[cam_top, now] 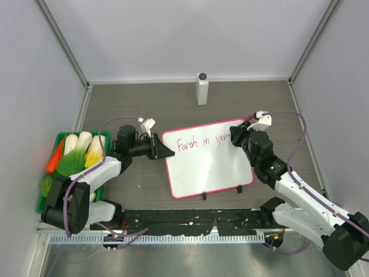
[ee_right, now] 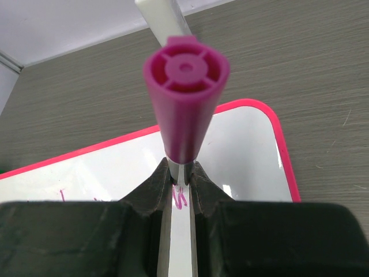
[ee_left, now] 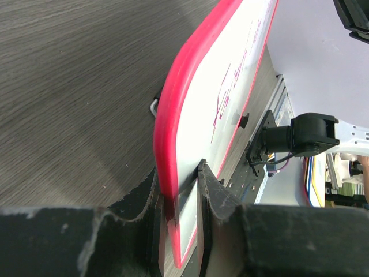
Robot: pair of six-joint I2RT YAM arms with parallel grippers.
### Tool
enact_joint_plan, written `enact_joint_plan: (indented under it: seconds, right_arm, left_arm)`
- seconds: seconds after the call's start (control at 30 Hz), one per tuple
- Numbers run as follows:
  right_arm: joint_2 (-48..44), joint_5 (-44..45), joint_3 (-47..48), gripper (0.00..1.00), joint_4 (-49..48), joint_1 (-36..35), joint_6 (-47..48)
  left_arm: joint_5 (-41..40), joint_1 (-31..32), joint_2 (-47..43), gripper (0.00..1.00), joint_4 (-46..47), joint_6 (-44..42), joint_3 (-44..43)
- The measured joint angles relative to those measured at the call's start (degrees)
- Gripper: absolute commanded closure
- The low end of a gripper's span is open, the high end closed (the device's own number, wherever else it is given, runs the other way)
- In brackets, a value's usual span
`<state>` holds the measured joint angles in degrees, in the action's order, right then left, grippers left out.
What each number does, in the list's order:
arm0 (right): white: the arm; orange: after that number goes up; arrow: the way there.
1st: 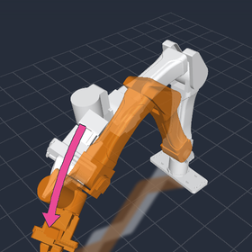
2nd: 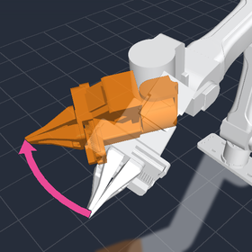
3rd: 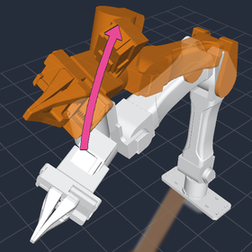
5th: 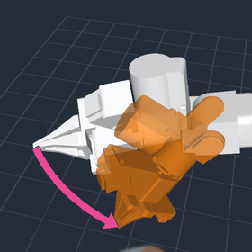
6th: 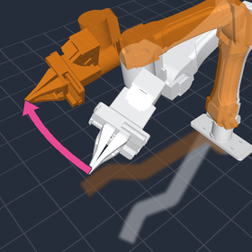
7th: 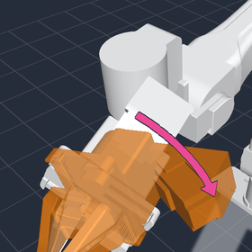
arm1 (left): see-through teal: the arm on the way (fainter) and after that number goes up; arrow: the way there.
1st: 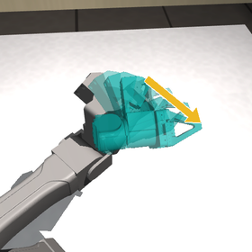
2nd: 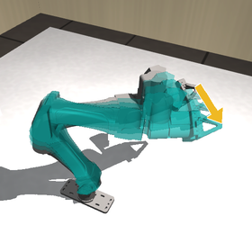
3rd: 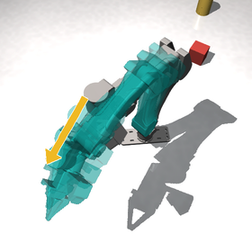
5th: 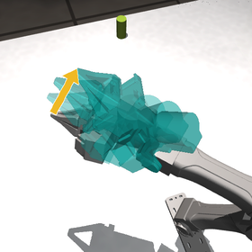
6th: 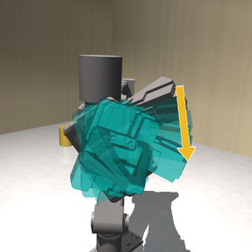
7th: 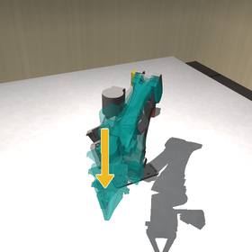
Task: Write a sentence on the whiteboard
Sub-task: Write with the whiteboard marker on the whiteboard.
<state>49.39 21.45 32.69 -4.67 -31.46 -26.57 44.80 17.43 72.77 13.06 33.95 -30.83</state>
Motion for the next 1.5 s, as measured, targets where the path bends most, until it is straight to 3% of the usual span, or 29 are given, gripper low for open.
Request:
enact_joint_plan:
  seconds: [1.5]
  right_arm:
    - [-0.7,1.7,-1.2,0.99,1.7,0.2,0.1]
  left_arm:
    - [0.0,-0.1,0.0,1.0,0.1,0.0,0.1]
